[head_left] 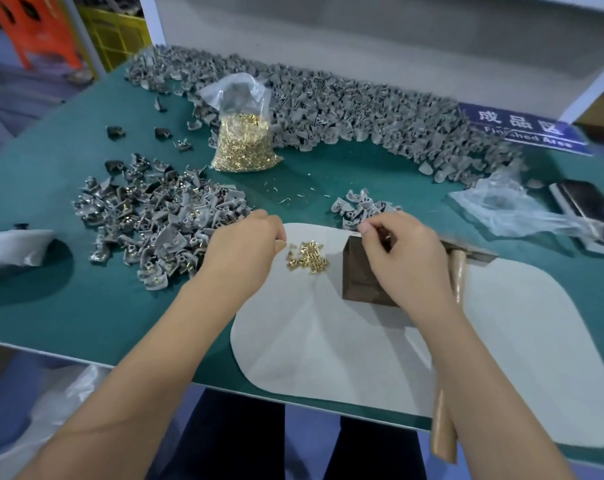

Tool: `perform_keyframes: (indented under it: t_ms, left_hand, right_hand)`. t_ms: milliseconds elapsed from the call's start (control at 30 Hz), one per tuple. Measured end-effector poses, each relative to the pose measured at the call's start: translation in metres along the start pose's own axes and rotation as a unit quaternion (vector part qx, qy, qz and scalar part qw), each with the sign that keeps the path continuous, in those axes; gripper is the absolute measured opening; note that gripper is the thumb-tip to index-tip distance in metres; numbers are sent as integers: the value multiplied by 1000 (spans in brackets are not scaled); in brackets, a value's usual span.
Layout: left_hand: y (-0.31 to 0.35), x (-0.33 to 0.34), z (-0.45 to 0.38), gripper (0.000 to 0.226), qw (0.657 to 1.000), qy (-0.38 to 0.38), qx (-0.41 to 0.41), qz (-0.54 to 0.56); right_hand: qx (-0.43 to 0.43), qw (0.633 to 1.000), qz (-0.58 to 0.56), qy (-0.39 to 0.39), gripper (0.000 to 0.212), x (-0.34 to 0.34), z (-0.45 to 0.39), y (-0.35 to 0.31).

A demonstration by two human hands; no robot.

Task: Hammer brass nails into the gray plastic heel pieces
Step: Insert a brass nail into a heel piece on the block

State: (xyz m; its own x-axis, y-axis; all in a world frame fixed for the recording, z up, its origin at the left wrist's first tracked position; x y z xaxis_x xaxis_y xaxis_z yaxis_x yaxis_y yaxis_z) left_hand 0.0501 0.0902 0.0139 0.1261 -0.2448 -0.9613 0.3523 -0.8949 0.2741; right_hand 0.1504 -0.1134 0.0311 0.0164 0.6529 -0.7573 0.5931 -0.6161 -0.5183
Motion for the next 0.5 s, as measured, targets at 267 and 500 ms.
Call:
perform_keyframes:
  t_ms: [267,500]
  left_hand:
    - [57,-15,-3,14,939,31,52,339]
    - [102,-4,-16,34,860,-87,-7,503]
  right_hand:
    - [1,989,-147,-25,10,-7,0,2]
    - [19,937,-349,3,17,-21,-1,9]
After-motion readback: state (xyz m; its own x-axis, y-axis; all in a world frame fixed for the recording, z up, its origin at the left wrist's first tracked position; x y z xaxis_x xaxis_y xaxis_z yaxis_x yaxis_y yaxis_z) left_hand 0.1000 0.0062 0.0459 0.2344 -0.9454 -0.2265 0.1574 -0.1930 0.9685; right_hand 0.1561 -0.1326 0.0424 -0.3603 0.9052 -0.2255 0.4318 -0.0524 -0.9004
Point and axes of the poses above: each hand's wrist, its own z-axis away from the middle knuckle, its own x-axis out of the palm, y = z × x, the point moved 4 cm from there along -z, towards the middle knuckle, and after that the axes turned 1 degree about y, right-handed, at the moved point
